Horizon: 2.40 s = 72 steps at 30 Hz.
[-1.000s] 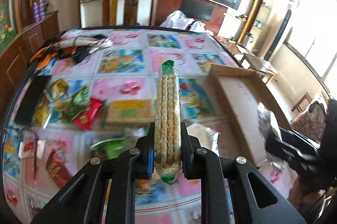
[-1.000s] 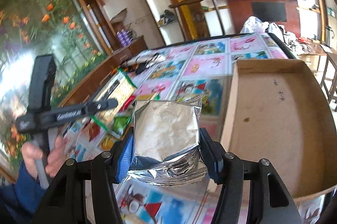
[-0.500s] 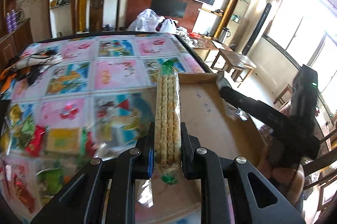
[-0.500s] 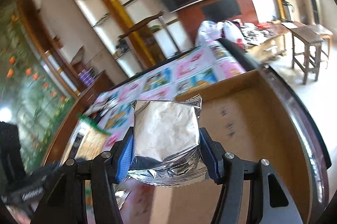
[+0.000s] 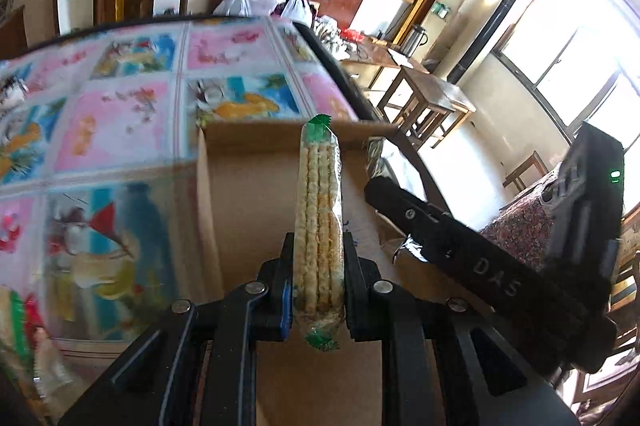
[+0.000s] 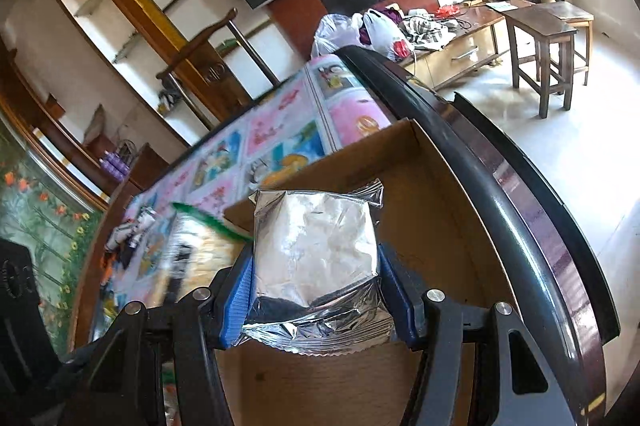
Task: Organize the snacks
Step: 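Lower the cracker roll and foil bag into the box and open both tools, then grasp the barcode biscuit pack with the left tool while the right tool grasps another foil bag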
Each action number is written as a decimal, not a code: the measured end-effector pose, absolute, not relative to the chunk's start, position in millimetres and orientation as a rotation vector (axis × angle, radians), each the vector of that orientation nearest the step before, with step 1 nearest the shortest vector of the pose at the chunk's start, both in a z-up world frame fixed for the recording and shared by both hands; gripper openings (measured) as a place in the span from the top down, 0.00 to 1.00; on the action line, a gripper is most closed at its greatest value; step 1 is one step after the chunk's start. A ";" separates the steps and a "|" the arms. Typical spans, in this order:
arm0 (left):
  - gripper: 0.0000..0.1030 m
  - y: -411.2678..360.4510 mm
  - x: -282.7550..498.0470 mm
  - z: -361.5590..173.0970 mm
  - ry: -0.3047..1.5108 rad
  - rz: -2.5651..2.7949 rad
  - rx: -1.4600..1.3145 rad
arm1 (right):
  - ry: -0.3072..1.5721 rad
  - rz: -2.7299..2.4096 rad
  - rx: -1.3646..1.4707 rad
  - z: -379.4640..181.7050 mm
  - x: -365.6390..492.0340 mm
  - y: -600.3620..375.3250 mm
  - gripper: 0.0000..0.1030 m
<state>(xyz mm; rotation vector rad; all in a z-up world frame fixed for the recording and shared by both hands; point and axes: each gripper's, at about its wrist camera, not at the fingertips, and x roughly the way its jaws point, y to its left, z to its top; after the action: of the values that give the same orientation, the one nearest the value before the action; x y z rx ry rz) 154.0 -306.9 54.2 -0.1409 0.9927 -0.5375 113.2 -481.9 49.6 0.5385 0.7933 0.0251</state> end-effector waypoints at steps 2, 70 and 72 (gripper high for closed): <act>0.82 -309.9 157.1 43.4 1.012 -0.535 -0.155 | 0.809 0.015 0.529 45.7 115.6 -482.1 0.39; 0.44 -142.2 81.4 57.7 0.886 -0.346 -0.106 | 0.610 0.099 0.326 90.3 85.9 -429.1 0.27; 0.44 -138.1 81.7 55.2 0.891 -0.340 -0.109 | 0.612 0.096 0.316 89.6 85.6 -428.4 0.27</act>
<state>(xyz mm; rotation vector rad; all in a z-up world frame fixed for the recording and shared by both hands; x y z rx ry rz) 81.7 -138.1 55.2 -0.1085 0.8909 -0.3400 85.6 -428.4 89.6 0.3165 0.6115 0.0957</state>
